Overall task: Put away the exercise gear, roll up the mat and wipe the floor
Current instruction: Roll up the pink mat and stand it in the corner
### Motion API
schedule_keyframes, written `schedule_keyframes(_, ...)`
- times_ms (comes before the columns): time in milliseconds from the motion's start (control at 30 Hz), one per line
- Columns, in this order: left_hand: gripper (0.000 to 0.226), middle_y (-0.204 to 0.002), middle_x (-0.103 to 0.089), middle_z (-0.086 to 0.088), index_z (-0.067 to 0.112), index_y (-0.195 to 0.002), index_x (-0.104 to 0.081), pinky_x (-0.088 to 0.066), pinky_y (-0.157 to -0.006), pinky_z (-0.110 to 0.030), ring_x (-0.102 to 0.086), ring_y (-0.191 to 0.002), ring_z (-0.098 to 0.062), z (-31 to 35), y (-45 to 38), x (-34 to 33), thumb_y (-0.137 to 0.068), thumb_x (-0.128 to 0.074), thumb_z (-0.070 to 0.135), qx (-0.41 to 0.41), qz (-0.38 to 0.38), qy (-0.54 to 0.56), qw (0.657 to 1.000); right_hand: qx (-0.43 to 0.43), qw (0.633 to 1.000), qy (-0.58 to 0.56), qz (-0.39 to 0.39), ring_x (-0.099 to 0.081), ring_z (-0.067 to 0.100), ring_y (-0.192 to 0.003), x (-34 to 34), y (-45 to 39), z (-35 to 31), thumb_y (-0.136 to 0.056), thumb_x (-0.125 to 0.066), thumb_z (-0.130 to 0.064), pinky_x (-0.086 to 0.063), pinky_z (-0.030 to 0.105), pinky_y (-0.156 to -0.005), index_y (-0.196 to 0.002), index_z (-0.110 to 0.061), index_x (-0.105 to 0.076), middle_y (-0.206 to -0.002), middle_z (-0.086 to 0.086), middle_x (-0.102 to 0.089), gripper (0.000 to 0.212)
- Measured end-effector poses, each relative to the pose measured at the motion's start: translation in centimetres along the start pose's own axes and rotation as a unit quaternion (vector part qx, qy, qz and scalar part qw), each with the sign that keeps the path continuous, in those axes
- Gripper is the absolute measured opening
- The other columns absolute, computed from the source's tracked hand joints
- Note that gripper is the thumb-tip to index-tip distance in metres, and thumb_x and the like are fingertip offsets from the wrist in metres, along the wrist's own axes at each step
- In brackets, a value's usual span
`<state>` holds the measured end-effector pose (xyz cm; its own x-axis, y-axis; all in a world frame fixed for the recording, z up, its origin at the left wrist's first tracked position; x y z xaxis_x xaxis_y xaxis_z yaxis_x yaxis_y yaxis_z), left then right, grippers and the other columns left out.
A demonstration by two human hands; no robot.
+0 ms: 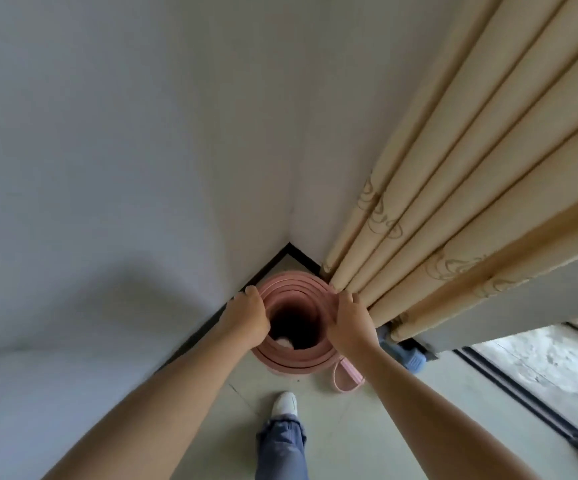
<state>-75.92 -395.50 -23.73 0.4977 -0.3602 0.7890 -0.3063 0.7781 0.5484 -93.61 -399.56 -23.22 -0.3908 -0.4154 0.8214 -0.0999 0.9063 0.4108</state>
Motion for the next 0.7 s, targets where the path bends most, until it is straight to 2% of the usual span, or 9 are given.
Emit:
schedule_keyframes(67, 0.046, -0.134, -0.046, -0.019, 0.000, -0.134, -0.034, -0.044, -0.097, -0.036, -0.049, -0.122, -0.033, 0.7, -3.7, -0.2, -0.092, -0.049, 0.010, 0.014, -0.012, 0.002, 1.000, -0.016, 1.000, -0.002, -0.013, -0.053, 0.027, -0.110, -0.7, -4.0, 0.2, -0.087, -0.056, -0.009, -0.052, 0.033, -0.088, -0.130, -0.006, -0.043, -0.129, 0.012, -0.046, 0.045)
schedule_keyframes(167, 0.046, -0.134, -0.045, -0.018, 0.002, -0.135, -0.032, -0.046, -0.095, -0.036, -0.049, -0.120, -0.032, 2.0, -8.9, -0.9, -0.094, -0.049, 0.012, 0.021, -0.016, -0.001, 1.000, -0.024, 1.000, 0.002, -0.015, -0.052, 0.026, -0.109, -1.5, -9.5, 0.7, -0.087, -0.057, -0.011, -0.052, 0.035, -0.090, -0.128, -0.007, -0.044, -0.129, 0.011, -0.045, 0.043)
schedule_keyframes(333, 0.047, -0.136, -0.044, -0.018, 0.001, -0.137, -0.032, -0.046, -0.096, -0.036, -0.048, -0.123, -0.032, 3.3, -16.8, -2.3, -0.095, -0.047, 0.017, 0.037, 0.006, 0.028, 0.999, 0.002, 1.000, 0.006, -0.001, -0.052, 0.023, -0.102, -2.7, -17.8, 0.8, -0.091, -0.051, -0.014, -0.051, 0.032, -0.086, -0.120, -0.007, -0.046, -0.123, 0.009, -0.045, 0.030)
schedule_keyframes(533, 0.049, -0.137, -0.043, -0.018, 0.003, -0.138, -0.031, -0.045, -0.100, -0.037, -0.046, -0.125, -0.032, 4.3, -23.7, -4.8, -0.097, -0.047, 0.024, 0.062, 0.013, 0.067, 0.996, 0.026, 0.999, 0.040, -0.005, -0.050, 0.020, -0.109, -4.3, -25.0, 1.5, -0.093, -0.051, -0.015, -0.046, 0.024, -0.090, -0.125, -0.007, -0.045, -0.127, 0.011, -0.043, 0.034)
schedule_keyframes(700, 0.050, -0.138, -0.039, -0.016, 0.006, -0.141, -0.026, -0.043, -0.100, -0.036, -0.041, -0.126, -0.031, 6.3, -28.2, -4.9, -0.098, -0.041, 0.027, 0.043, 0.071, 0.064, 0.995, 0.041, 0.996, 0.052, 0.062, -0.043, 0.023, -0.116, -4.1, -29.2, 1.8, -0.097, -0.041, -0.017, -0.041, 0.024, -0.090, -0.135, -0.007, -0.038, -0.131, 0.012, -0.040, 0.039)
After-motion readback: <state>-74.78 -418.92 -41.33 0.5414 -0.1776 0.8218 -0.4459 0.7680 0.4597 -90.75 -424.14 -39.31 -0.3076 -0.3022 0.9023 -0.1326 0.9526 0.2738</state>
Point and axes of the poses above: each hand's wrist, its own y-axis away from the middle knuckle, its own x-axis out of the back of the hand, z = x × y, the point moved 8 cm from there along -y, towards the middle knuckle
